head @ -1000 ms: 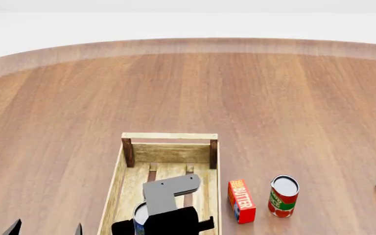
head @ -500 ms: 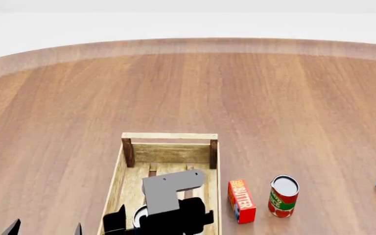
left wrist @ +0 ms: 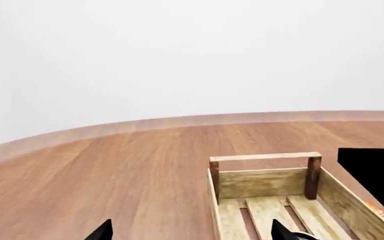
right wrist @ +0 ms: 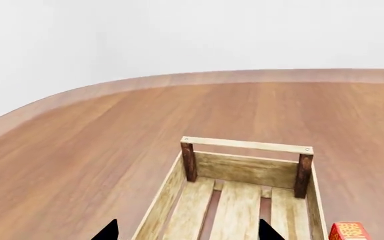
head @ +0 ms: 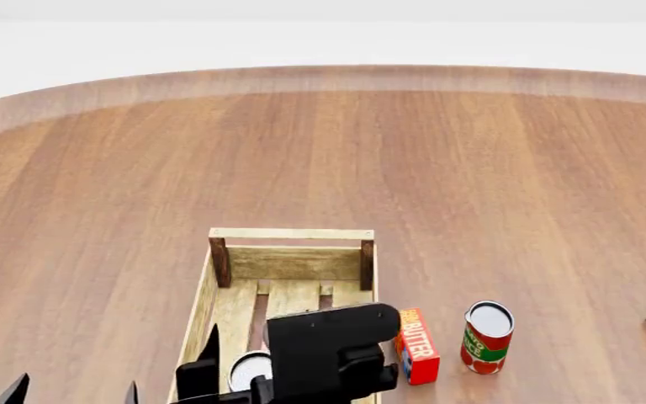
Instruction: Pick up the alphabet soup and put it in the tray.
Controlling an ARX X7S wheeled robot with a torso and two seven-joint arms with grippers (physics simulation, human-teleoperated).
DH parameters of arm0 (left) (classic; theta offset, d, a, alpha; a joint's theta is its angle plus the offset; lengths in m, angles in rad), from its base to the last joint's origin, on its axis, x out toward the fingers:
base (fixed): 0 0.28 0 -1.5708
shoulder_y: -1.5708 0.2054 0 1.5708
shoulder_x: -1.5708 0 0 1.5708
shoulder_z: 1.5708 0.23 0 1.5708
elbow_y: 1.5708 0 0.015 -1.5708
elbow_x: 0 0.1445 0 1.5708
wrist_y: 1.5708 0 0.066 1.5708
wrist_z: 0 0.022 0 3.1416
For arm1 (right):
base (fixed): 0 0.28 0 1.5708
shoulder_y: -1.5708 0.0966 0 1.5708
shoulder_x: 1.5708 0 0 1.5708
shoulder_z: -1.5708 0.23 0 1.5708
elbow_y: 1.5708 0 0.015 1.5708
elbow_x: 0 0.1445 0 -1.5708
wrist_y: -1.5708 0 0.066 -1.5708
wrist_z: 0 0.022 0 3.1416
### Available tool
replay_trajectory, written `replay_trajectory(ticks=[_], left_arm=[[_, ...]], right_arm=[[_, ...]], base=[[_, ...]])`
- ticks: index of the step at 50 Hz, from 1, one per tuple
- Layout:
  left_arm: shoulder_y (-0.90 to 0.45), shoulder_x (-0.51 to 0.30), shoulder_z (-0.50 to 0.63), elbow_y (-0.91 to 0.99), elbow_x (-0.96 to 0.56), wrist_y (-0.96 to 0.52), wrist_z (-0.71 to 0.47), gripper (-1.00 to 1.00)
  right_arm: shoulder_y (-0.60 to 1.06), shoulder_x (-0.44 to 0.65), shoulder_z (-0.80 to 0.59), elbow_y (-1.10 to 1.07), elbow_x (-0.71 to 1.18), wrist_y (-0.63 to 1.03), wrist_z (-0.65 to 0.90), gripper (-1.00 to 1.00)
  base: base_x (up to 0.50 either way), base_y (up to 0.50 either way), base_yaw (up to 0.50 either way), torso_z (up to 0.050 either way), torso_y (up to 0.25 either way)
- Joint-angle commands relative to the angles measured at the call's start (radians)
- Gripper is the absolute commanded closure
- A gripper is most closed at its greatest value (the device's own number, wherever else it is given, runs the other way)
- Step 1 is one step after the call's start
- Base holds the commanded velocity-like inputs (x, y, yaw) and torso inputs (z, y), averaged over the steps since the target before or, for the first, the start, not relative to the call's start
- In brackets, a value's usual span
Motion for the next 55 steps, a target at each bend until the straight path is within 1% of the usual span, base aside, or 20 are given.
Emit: replay_trajectory(ticks=[1, 10, 16, 25, 33, 55], left_arm=[[0.029, -0.021, 0.000, 0.085, 0.000, -0.013, -0.016, -1.00], [0.070, -0.046, 0.005, 0.191, 0.009, -0.025, -0.033, -1.00], [0.083, -0.055, 0.008, 0.228, 0.018, -0.026, -0.041, -1.00], [0.100, -0.068, 0.008, 0.277, 0.020, -0.029, -0.049, -1.00], [0.112, -0.077, 0.007, 0.308, 0.034, -0.031, -0.062, -1.00], [0.151, -0.106, 0.003, 0.395, 0.049, -0.034, -0.084, -1.00]], right_arm=[[-0.020, 0.081, -0.004, -0.189, -0.099, -0.043, 0.112, -1.00], [-0.033, 0.134, -0.015, -0.320, -0.173, -0.047, 0.187, -1.00], [-0.036, 0.162, -0.018, -0.386, -0.223, -0.042, 0.237, -1.00], [-0.048, 0.186, -0.025, -0.452, -0.274, -0.039, 0.274, -1.00], [-0.033, 0.206, -0.025, -0.527, -0.322, -0.005, 0.334, -1.00], [0.004, 0.247, -0.025, -0.705, -0.384, 0.080, 0.436, -1.00]], base=[[0.00, 0.00, 0.00, 0.000, 0.000], [0.00, 0.00, 0.00, 0.000, 0.000], [0.00, 0.00, 0.00, 0.000, 0.000], [0.00, 0.00, 0.00, 0.000, 0.000], [0.00, 0.00, 0.00, 0.000, 0.000], [0.00, 0.00, 0.00, 0.000, 0.000]])
